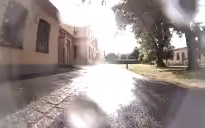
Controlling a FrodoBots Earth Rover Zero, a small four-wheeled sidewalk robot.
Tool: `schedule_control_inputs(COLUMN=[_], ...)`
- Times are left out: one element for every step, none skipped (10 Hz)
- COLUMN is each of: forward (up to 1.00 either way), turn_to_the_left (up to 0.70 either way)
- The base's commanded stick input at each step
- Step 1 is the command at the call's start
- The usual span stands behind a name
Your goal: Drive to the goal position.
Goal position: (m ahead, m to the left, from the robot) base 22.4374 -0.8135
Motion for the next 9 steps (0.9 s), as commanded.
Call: schedule_control_inputs(forward=[0.85, 0.85, 0.85, 0.85, 0.85, 0.85, 0.85, 0.85, 0.85], turn_to_the_left=[0.0, 0.0, 0.0, 0.0, -0.14, -0.34, -0.34, -0.34, -0.34])
